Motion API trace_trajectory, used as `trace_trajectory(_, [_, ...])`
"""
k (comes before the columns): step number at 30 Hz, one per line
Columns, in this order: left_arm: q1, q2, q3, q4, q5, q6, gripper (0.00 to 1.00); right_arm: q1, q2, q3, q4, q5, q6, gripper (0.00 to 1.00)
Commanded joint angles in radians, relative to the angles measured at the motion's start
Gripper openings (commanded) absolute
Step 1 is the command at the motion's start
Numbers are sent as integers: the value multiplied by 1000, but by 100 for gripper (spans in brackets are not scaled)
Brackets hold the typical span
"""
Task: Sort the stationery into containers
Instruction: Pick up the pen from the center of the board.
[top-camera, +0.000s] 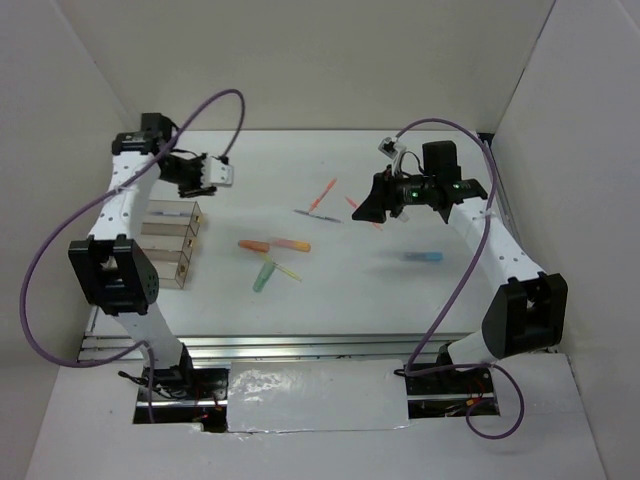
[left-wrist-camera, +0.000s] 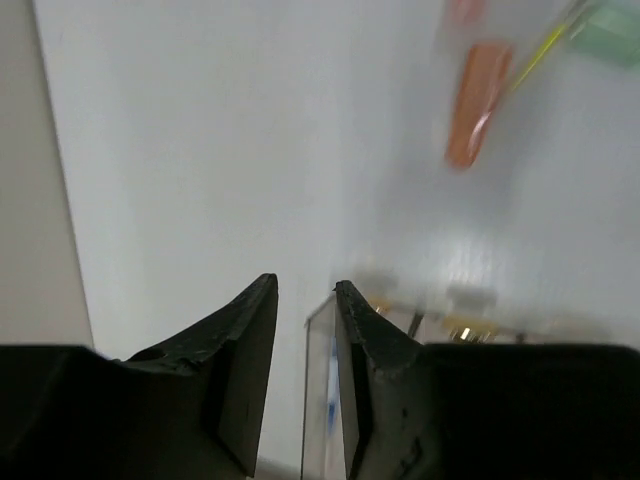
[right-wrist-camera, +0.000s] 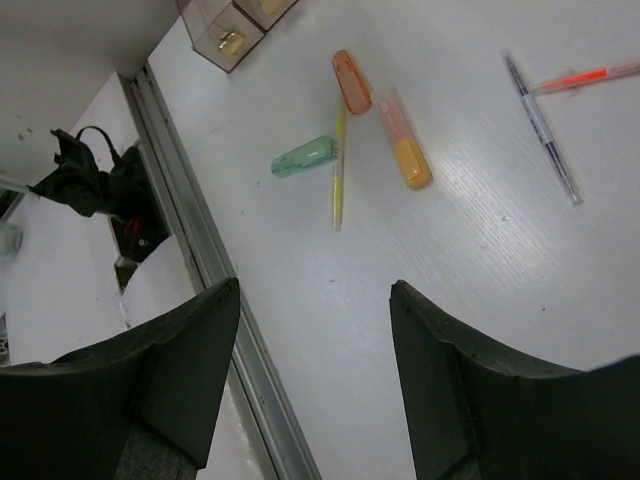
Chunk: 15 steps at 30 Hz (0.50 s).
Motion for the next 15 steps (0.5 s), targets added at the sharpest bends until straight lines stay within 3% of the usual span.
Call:
trace_trajectory(1, [-193, -108, -110, -57, 89, -54, 42, -33, -30, -23, -12, 11, -17, 68])
trace_trajectory(5, [-394, -113, -256, 32, 37, -132, 47, -85, -22, -42, -26, 15, -1, 68])
trace_trajectory(15, [-578, 104, -254, 95, -34, -186, 51, -223, -19, -100, -41, 6, 26, 67])
